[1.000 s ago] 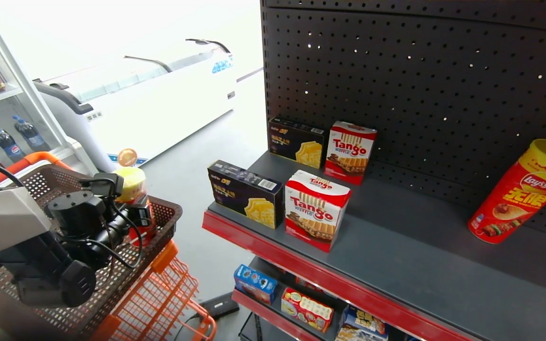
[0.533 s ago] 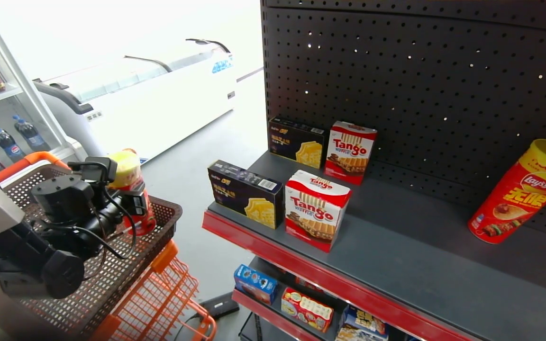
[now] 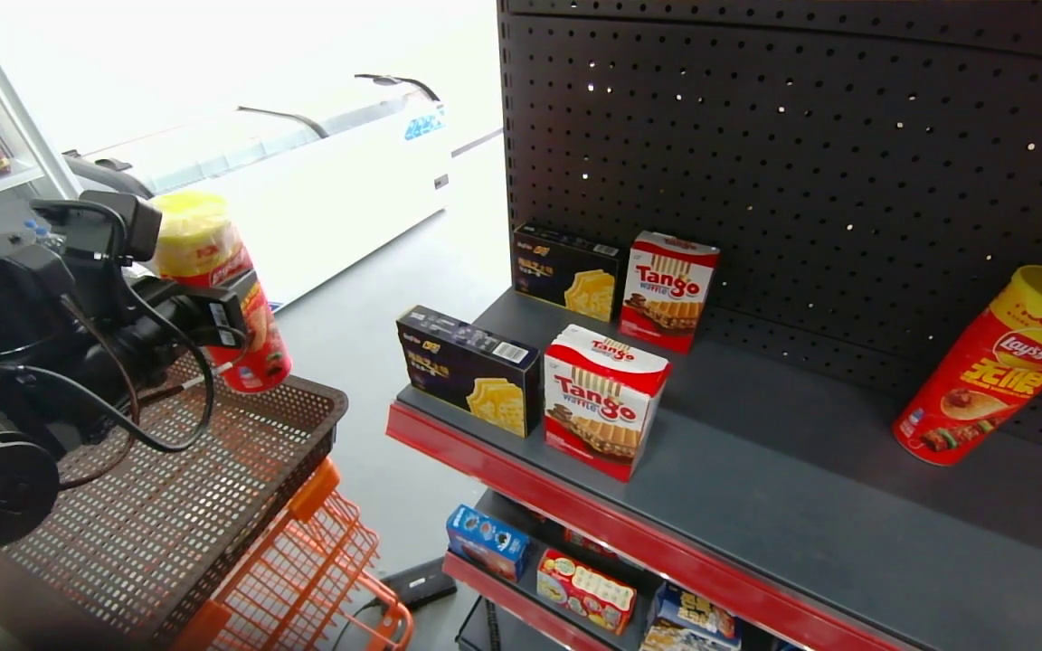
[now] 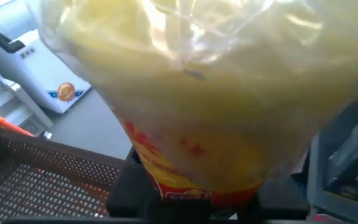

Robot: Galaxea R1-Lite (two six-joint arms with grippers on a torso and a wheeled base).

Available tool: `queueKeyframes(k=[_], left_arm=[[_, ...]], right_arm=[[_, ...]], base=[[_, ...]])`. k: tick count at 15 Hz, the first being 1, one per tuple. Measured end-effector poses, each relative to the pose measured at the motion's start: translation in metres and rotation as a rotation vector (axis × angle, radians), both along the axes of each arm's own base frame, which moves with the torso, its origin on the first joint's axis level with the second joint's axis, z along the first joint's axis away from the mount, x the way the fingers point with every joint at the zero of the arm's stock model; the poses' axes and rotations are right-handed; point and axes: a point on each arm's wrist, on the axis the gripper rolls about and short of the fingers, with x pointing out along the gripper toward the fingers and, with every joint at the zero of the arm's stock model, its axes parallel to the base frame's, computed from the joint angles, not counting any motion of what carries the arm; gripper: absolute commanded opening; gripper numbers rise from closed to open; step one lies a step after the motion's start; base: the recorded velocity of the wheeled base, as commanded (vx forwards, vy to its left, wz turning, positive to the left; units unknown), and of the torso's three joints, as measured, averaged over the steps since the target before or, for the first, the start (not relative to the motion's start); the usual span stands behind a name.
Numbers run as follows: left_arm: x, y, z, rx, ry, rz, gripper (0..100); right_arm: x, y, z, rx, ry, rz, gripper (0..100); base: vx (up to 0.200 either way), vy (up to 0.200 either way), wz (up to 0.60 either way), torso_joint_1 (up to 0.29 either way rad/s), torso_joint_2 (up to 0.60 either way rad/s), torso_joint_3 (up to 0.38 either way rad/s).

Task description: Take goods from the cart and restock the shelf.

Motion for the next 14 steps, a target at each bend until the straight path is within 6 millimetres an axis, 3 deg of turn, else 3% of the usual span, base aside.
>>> queueKeyframes(k=[3,6,10,14], left_arm=[[-0.019,-0.021,0.021,-0.006,0.061,-0.074,0],[-0.042,-0.045,0.045,-0.008,0.001,-0.193,0],[-0.057,-0.068,0.058,-0.004,-0.041,-0.472,0],[-0.063,-0.077,0.066,-0.035,-0.046,-0.648,0]], right_arm=[[0.000,0.000,0.000,0.000,0.000,0.000,100],[0.000,0.000,0.000,0.000,0.000,0.000,100],[0.000,0.000,0.000,0.000,0.000,0.000,100],[0.000,0.000,0.000,0.000,0.000,0.000,100]], base=[[0.000,0.000,0.00,0.000,0.00,0.000],[0.000,0.000,0.00,0.000,0.00,0.000],[0.000,0.000,0.00,0.000,0.00,0.000],[0.000,0.000,0.00,0.000,0.00,0.000]])
